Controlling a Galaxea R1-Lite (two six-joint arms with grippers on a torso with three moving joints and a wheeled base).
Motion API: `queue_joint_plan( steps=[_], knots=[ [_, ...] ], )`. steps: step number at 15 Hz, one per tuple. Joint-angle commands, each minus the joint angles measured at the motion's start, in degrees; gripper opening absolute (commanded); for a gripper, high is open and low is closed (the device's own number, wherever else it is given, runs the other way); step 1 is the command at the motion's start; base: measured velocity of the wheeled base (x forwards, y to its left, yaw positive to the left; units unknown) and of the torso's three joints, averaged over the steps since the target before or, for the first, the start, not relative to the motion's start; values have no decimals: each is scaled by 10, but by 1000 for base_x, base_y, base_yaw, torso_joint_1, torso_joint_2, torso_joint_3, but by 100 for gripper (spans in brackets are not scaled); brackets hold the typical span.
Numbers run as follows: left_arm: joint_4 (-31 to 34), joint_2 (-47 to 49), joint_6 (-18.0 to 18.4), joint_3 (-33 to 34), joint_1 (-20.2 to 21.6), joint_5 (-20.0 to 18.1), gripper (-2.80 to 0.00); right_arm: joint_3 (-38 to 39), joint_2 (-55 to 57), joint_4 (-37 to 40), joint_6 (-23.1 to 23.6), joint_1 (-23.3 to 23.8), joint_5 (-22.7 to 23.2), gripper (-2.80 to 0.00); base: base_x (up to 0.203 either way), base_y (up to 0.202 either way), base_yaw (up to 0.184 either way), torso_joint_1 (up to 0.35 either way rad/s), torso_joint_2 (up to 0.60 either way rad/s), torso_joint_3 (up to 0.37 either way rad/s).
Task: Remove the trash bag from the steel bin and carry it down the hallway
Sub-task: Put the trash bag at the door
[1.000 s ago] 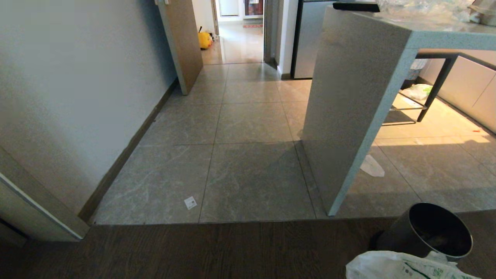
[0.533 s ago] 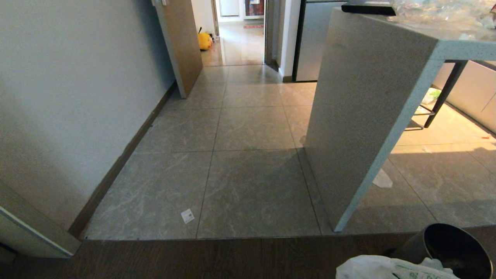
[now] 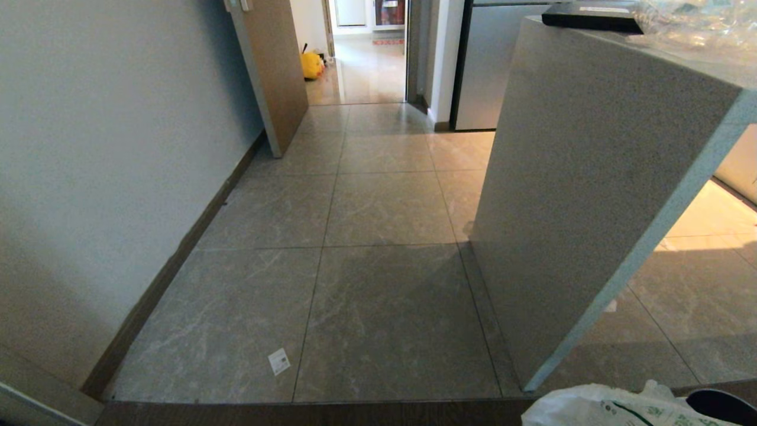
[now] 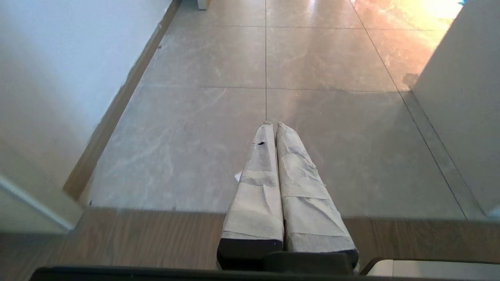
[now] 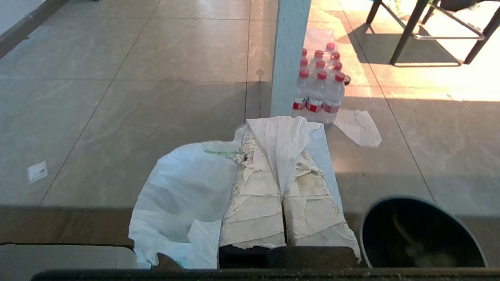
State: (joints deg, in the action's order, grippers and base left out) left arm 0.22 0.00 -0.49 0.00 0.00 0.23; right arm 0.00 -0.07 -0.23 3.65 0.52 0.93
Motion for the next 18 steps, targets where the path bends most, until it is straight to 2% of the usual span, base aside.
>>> queue_joint_plan(
  steps=[1,6,18],
  knots=[
    [0,0,0,0,0,0,-280,0,1,0,0,0,0,-280,186,0,1,7,0,4],
    [0,0,0,0,0,-1,-280,0,1,0,0,0,0,-280,165,0,0,3,1,2],
    [0,0,0,0,0,0,-280,0,1,0,0,0,0,-280,0,0,0,0,0,0]
  ],
)
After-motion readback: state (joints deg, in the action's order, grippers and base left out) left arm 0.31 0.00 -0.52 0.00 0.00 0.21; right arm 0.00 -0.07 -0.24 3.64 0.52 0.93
